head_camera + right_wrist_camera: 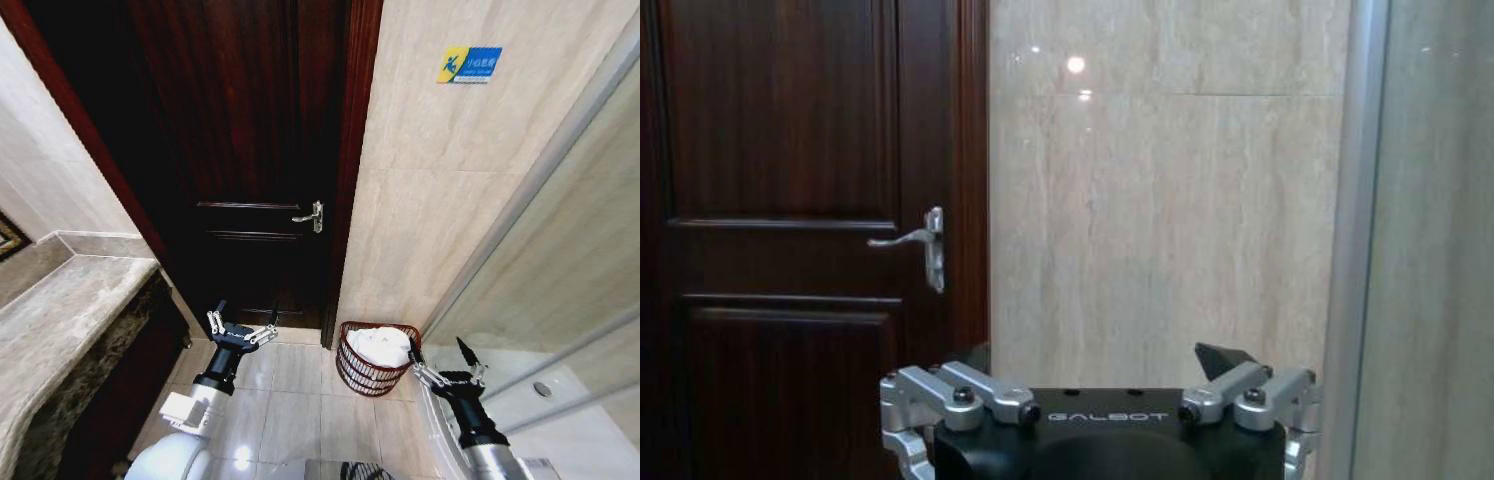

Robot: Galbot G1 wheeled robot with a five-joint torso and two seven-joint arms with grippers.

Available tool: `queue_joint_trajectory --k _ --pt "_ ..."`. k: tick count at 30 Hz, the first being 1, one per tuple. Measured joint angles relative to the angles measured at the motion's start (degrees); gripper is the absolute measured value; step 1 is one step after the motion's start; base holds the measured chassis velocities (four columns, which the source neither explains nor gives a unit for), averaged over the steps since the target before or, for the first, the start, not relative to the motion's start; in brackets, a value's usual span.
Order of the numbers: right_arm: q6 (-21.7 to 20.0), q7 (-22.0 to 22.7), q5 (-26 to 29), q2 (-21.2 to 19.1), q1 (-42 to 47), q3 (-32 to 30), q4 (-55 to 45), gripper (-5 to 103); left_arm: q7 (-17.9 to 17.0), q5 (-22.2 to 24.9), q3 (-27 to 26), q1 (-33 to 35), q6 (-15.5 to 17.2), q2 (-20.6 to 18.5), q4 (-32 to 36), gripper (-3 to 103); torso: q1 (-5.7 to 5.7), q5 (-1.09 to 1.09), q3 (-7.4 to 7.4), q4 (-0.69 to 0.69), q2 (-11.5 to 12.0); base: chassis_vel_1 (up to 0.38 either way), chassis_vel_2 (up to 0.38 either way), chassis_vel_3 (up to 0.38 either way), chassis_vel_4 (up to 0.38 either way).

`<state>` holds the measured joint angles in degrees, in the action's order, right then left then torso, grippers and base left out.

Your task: Discard the used towel into the hamper.

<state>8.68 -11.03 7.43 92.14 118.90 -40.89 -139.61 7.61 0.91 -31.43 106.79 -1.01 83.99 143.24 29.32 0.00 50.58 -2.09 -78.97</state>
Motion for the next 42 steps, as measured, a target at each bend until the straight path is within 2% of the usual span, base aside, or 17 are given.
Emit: queue_joint_trajectory --k 42 --pt "0.00 0.00 0.00 0.00 0.00 0.00 0.00 100 0.00 0.00 0.00 0.00 0.00 0.00 0.00 100 -0.01 0.00 0.00 0.00 0.00 0.094 -0.110 -0.094 0.110"
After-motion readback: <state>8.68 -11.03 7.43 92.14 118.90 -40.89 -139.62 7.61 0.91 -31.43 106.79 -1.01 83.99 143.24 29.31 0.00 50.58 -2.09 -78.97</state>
